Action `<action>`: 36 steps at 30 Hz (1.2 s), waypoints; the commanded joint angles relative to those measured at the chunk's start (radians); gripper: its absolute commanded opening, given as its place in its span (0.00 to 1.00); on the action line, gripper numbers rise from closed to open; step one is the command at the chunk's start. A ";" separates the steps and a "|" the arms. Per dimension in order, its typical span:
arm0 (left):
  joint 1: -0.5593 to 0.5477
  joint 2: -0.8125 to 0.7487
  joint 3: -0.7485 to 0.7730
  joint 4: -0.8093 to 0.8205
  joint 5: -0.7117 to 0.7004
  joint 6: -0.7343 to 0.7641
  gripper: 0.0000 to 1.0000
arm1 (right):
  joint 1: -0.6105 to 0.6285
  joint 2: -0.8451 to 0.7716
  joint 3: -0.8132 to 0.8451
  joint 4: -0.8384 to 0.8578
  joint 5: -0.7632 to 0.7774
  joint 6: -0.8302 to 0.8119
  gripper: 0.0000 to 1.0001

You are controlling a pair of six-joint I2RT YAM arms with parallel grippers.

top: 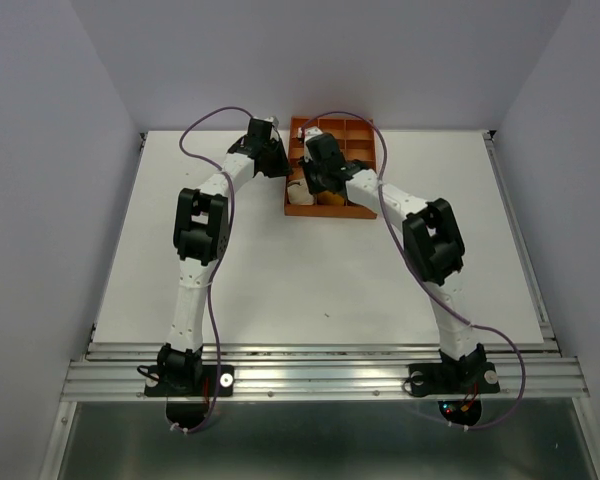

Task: Roll the socks
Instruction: Place the sock in the storage box.

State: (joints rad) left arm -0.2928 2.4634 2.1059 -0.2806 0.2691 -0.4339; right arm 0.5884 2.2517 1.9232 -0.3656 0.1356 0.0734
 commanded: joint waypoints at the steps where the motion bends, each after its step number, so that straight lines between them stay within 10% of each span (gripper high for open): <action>1: 0.004 0.009 -0.024 -0.008 0.024 -0.023 0.00 | -0.016 0.022 0.077 0.073 0.073 -0.007 0.10; 22: 0.004 0.014 -0.020 -0.014 0.021 -0.014 0.00 | -0.025 0.232 0.160 0.034 -0.205 0.014 0.03; 36: 0.006 0.028 -0.006 -0.023 0.015 -0.029 0.00 | -0.007 0.083 -0.090 0.188 -0.214 0.012 0.02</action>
State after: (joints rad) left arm -0.2928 2.4634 2.1059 -0.2794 0.2661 -0.4320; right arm 0.5480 2.3386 1.8957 -0.1249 -0.0074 0.0750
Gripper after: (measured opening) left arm 0.266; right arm 0.030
